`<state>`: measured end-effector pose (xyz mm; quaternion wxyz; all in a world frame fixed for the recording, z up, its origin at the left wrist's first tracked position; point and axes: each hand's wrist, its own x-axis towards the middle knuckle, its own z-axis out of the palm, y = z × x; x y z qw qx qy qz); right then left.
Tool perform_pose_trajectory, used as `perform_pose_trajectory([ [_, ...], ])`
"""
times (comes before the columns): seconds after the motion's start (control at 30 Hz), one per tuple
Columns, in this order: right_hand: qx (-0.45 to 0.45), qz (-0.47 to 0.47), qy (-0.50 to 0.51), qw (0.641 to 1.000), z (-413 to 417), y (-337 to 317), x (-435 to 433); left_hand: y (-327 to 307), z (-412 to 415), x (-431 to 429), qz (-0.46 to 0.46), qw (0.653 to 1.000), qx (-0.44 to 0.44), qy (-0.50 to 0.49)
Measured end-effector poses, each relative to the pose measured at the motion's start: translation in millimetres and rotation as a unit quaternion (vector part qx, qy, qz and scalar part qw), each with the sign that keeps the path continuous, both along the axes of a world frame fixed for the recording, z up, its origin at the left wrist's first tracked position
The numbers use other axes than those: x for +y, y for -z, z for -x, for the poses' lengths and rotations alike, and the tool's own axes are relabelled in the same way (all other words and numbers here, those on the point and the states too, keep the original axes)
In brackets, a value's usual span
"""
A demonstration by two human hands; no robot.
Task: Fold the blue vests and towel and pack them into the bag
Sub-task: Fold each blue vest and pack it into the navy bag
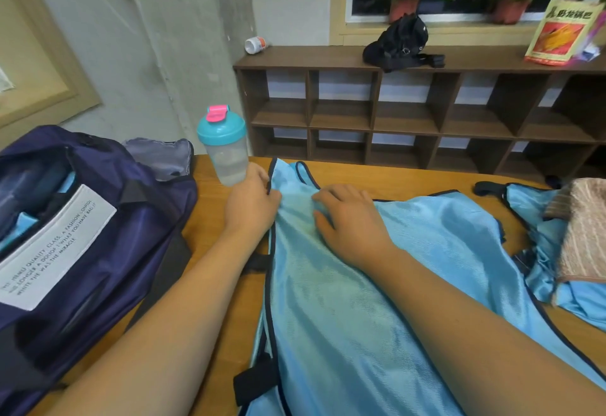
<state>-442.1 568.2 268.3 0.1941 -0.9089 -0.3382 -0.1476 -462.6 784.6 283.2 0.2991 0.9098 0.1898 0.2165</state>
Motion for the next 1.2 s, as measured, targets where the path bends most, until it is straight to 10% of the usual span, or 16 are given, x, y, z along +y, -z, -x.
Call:
perform_pose_trajectory([
  [0.37, 0.02, 0.047, -0.021, 0.998, -0.2, 10.7, 1.4, -16.2, -13.4, -0.5, -0.088, 0.995, -0.031, 0.044],
  [0.8, 0.021, 0.05, -0.017, 0.998, 1.7, 8.1, 0.0, -36.9, -99.5, -15.5, -0.199, 0.958, 0.207, -0.016],
  [1.2, 0.005, 0.066, -0.038, 0.997, 0.2, 9.9, 2.8, -16.3, -123.6, -28.0, 0.097, 0.989, 0.108, 0.013],
])
